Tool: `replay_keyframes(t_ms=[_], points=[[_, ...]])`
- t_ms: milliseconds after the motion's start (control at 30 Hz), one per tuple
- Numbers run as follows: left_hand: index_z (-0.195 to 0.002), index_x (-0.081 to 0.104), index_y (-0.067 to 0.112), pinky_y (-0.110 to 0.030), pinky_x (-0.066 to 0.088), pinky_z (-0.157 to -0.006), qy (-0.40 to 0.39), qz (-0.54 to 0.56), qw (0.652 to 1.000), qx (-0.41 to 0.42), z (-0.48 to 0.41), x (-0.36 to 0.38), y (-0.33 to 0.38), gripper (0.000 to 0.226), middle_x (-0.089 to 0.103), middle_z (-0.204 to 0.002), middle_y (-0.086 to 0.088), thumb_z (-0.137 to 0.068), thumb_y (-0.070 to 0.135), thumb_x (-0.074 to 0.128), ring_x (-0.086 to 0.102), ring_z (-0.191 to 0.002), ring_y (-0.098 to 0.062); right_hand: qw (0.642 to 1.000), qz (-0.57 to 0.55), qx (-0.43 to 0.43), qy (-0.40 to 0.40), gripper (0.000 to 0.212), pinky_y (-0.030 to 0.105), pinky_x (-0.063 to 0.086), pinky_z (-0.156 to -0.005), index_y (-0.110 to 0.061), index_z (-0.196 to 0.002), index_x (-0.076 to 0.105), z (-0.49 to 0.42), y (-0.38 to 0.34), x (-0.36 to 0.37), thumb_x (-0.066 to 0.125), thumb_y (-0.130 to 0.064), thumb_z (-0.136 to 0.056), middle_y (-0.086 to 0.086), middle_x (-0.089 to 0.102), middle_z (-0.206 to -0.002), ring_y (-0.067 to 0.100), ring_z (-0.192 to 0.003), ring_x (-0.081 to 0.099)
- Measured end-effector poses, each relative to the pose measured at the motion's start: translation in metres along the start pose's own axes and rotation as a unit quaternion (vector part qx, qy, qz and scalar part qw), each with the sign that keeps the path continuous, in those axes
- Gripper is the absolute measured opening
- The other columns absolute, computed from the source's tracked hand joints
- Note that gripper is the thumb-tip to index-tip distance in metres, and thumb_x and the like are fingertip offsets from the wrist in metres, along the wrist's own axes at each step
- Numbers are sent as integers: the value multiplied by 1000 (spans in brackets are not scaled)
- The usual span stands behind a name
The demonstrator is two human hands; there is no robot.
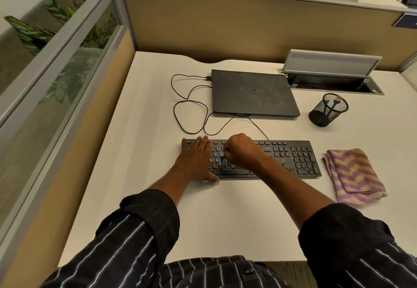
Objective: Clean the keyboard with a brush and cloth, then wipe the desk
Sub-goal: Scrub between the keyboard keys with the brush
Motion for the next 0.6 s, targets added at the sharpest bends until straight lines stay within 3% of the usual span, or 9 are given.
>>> replay_keyframes(t_ms=[167, 267, 367, 500, 600], points=[[-160, -1, 10, -65, 5, -120, 1, 4, 1000, 3, 1, 0, -1, 134, 0, -169, -10, -69, 86, 60, -1, -155, -27, 999, 8, -17, 41, 16, 25, 38, -65, -5, -98, 69, 0, -7, 1, 55, -11, -95, 9, 64, -94, 17, -78, 54], [-160, -2, 10, -65, 4, -120, 0, 8, 1000, 6, 1, 1, -2, 134, -1, -169, -9, -69, 86, 60, -2, -155, -27, 1000, 19, -2, -12, 10, 27, 49, -67, -5, -93, 66, 2, -9, 7, 60, -13, -92, 8, 62, -88, 17, -76, 58], [-160, -2, 10, -65, 4, -120, 0, 7, 1000, 10, 1, 1, -4, 134, -1, -169, -9, -69, 86, 61, -1, -155, -27, 1000, 6, 9, -13, 11, 29, 55, -67, -7, -85, 66, 1, -8, 5, 58, -12, -91, 6, 63, -78, 18, -70, 61], [-160, -2, 10, -65, 6, -120, 0, 2, 1000, 15, 1, 0, -3, 133, 0, -169, -9, -70, 85, 61, -1, -155, -27, 999, -5, 31, 28, 17, 22, 40, -57, -7, -84, 68, -1, -9, 0, 54, -12, -93, 2, 60, -74, 15, -65, 56], [-160, -1, 11, -65, 5, -120, 2, 0, 1000, 18, 1, -1, -5, 131, 1, -169, -9, -71, 84, 61, -1, -155, -26, 999, 5, 46, 21, 15, 27, 49, -66, -5, -94, 67, 1, -11, 2, 60, -18, -93, 7, 62, -83, 20, -76, 61]])
Point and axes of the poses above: each hand's wrist, its own z-axis away from the middle knuckle, its own x-axis out of the palm, y = z × x, the point moved 2 cm from there along -z, towards the middle knuckle
